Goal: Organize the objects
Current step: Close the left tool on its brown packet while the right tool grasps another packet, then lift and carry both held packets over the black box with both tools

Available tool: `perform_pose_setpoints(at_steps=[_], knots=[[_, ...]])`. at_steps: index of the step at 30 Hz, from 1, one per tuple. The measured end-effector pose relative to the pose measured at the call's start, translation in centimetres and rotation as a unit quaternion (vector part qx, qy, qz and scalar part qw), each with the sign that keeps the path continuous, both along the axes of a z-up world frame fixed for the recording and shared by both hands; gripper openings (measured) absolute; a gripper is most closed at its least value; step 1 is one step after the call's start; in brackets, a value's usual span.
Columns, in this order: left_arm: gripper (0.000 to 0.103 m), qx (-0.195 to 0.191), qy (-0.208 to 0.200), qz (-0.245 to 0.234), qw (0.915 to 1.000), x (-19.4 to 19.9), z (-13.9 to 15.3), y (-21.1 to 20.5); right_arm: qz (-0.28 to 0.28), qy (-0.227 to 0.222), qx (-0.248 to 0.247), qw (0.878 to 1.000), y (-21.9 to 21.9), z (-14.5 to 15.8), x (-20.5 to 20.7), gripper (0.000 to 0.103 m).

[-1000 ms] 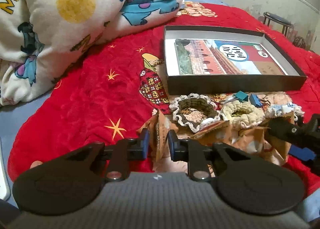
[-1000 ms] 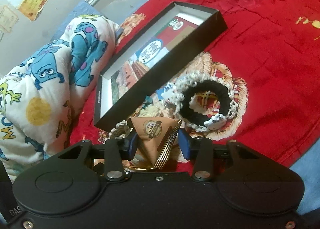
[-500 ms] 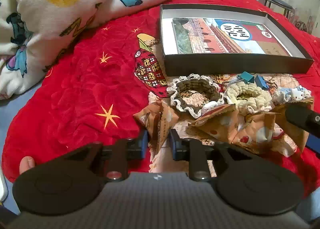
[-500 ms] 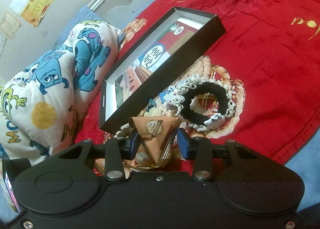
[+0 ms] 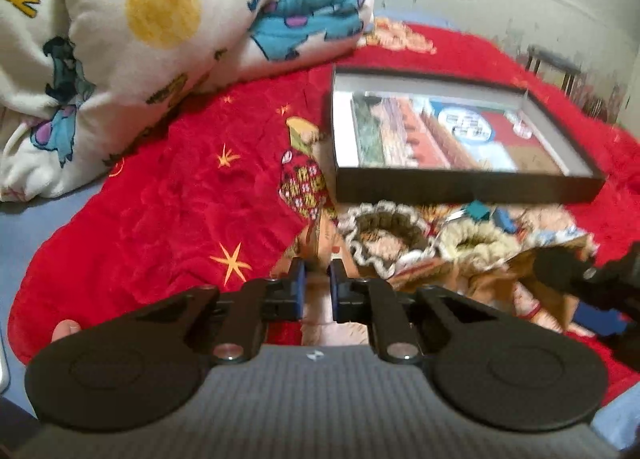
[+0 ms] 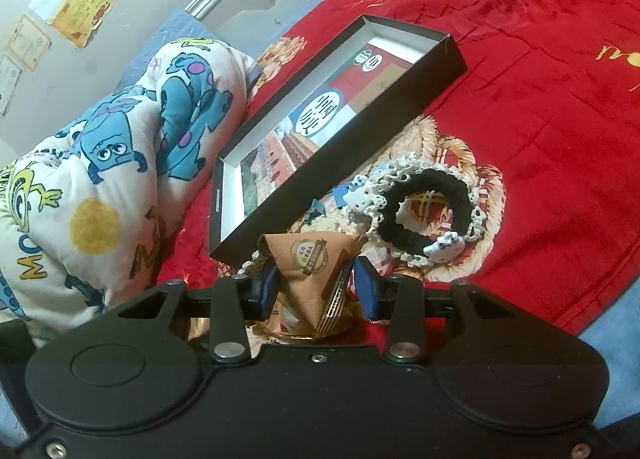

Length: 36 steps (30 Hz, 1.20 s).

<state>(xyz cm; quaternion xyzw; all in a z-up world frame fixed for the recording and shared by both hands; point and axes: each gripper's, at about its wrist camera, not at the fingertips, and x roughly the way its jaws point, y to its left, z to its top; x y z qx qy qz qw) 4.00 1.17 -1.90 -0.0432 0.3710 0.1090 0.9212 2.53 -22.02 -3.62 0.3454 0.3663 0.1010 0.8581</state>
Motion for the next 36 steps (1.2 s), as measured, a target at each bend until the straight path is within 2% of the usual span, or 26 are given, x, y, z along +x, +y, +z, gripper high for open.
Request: perform_pose_setpoints(at_steps=[4, 9, 11, 13, 15, 21, 25, 26, 27, 31, 36], knots=[[0.013, -0.008, -0.023, -0.003, 0.9997, -0.4, 0.6, 0.1, 0.005, -0.008, 0.001, 1.000, 0.2, 0.4, -0.2, 0.039], [0.015, 0.006, 0.014, 0.005, 0.9999, 0.3, -0.3, 0.0, 0.009, -0.023, 0.008, 1.000, 0.3, 0.9, -0.5, 0.039], [0.026, 0.011, 0.031, 0.003, 0.9994, 0.8, -0.8, -0.1, 0.008, -0.022, 0.004, 1.000, 0.3, 0.9, -0.6, 0.039], [0.047, 0.021, 0.031, 0.003, 0.9993, 0.9, -1.0, -0.3, 0.006, -0.017, 0.001, 1.000, 0.2, 0.8, -0.7, 0.039], [0.056, 0.031, 0.029, 0.015, 0.9990, 1.0, -1.2, -0.2, -0.001, -0.010, 0.006, 1.000, -0.2, 0.5, -0.8, 0.039], [0.058, 0.030, 0.057, -0.003, 0.9979, 2.4, -2.4, -0.3, -0.014, -0.004, 0.038, 0.999, -1.5, 0.2, -1.0, 0.039], [0.059, 0.029, 0.052, 0.001, 0.9982, 2.9, -2.7, -0.1, -0.012, -0.002, 0.041, 0.999, -1.6, 0.1, -1.0, 0.039], [0.055, 0.025, 0.054, 0.000, 0.9982, 3.1, -2.8, 0.0, -0.010, -0.001, 0.042, 0.999, -1.5, 0.1, -0.9, 0.039], [0.037, 0.015, 0.056, -0.001, 0.9983, 3.2, -2.9, 0.2, -0.009, -0.001, 0.043, 0.999, -1.5, 0.1, -0.9, 0.039], [0.035, -0.015, 0.052, 0.012, 0.9985, 3.1, -2.9, 1.0, 0.000, -0.004, 0.048, 0.999, -1.2, 0.5, -0.8, 0.039], [0.035, 0.002, 0.051, 0.017, 0.9985, 2.9, -2.5, 0.7, 0.008, -0.012, 0.047, 0.999, -0.9, 1.2, -0.7, 0.039]])
